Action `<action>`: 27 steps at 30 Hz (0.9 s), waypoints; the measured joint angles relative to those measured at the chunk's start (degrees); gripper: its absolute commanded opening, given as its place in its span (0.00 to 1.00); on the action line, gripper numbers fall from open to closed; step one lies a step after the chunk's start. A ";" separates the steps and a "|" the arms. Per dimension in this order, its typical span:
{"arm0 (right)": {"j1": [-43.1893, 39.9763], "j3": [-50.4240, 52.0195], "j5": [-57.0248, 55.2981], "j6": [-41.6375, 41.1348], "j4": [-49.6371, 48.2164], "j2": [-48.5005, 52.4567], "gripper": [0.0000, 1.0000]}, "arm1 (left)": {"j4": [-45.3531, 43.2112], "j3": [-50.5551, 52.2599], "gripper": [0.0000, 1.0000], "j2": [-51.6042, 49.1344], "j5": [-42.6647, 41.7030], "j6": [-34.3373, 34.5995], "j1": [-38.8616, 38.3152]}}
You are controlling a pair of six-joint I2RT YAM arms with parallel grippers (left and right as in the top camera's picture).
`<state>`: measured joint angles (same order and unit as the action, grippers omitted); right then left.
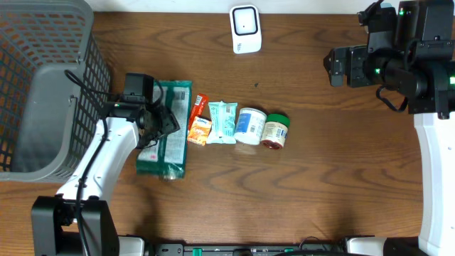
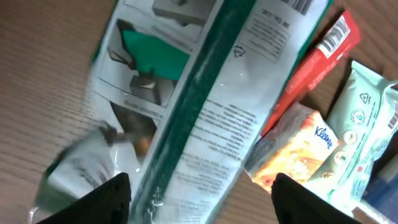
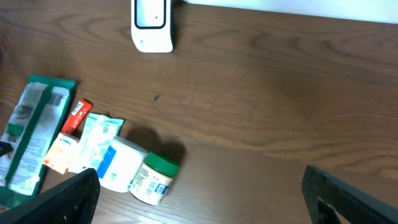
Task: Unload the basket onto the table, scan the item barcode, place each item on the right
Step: 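Carry the green packet and lay it left of the tissue pack, then open the left gripper and raise it away from the packet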
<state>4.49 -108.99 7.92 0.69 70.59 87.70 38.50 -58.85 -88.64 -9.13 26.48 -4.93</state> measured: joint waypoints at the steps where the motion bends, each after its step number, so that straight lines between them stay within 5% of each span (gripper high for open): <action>1: 0.00 0.00 0.02 0.00 0.00 0.00 0.99 | 0.00 0.00 0.74 0.09 0.00 -0.46 0.00; 17: 0.00 0.00 0.02 0.00 0.00 0.00 0.99 | 0.15 -4.87 0.64 16.59 5.25 -7.34 0.00; 27: 0.00 0.00 0.00 0.00 -0.02 0.00 0.99 | 18.53 -22.29 0.68 16.65 9.60 -10.29 1.88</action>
<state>4.49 -108.99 7.92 0.69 70.57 87.70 57.04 -81.14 -71.99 0.47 16.19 -3.05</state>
